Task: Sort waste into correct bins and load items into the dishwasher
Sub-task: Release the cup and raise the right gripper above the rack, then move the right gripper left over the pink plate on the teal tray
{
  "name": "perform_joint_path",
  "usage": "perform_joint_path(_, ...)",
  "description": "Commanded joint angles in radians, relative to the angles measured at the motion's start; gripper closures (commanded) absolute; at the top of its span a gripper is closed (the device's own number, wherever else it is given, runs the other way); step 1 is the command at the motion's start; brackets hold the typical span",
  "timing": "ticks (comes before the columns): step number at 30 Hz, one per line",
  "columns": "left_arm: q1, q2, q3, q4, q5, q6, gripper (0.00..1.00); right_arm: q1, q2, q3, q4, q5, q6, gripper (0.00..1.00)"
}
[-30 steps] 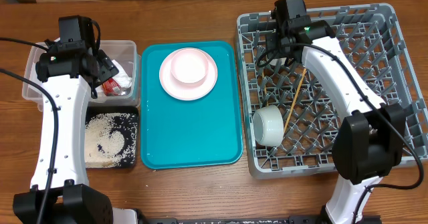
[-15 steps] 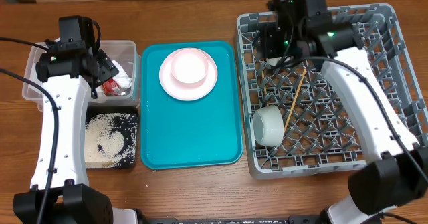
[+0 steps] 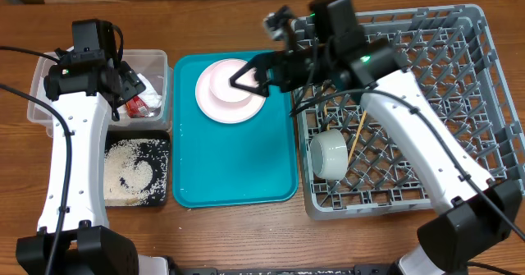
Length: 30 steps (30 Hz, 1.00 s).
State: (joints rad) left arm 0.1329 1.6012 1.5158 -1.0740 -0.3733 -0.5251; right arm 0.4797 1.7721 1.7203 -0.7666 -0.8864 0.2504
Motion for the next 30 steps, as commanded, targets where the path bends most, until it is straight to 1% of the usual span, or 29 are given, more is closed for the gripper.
perform_joint_path(1, 0.003, -0.016, 0.023, 0.002, 0.005, -0.014, 0.00, 0.040, 0.005, 0.002, 0.034, 0.034, 0.013, 0.00)
perform_joint_path(3, 0.003, -0.015, 0.023, 0.002, 0.005, -0.014, 0.00, 0.070, 0.005, 0.002, 0.046, 0.084, 0.013, 0.00)
perform_joint_path(8, 0.003, -0.015, 0.023, 0.002, 0.005, -0.014, 0.00, 0.147, 0.005, 0.002, 0.048, 0.283, 0.013, 0.00)
perform_joint_path(12, 0.003, -0.015, 0.023, 0.002, 0.005, -0.014, 0.00, 0.194, 0.005, 0.002, 0.055, 0.383, 0.013, 0.00)
perform_joint_path(19, 0.003, -0.015, 0.023, 0.002, 0.006, -0.014, 0.00, 0.224, 0.005, 0.002, 0.067, 0.441, 0.013, 0.00)
perform_joint_path(30, 0.003, -0.016, 0.023, 0.002, 0.005, -0.014, 0.00, 0.224, 0.039, 0.001, 0.066, 0.458, 0.012, 0.00)
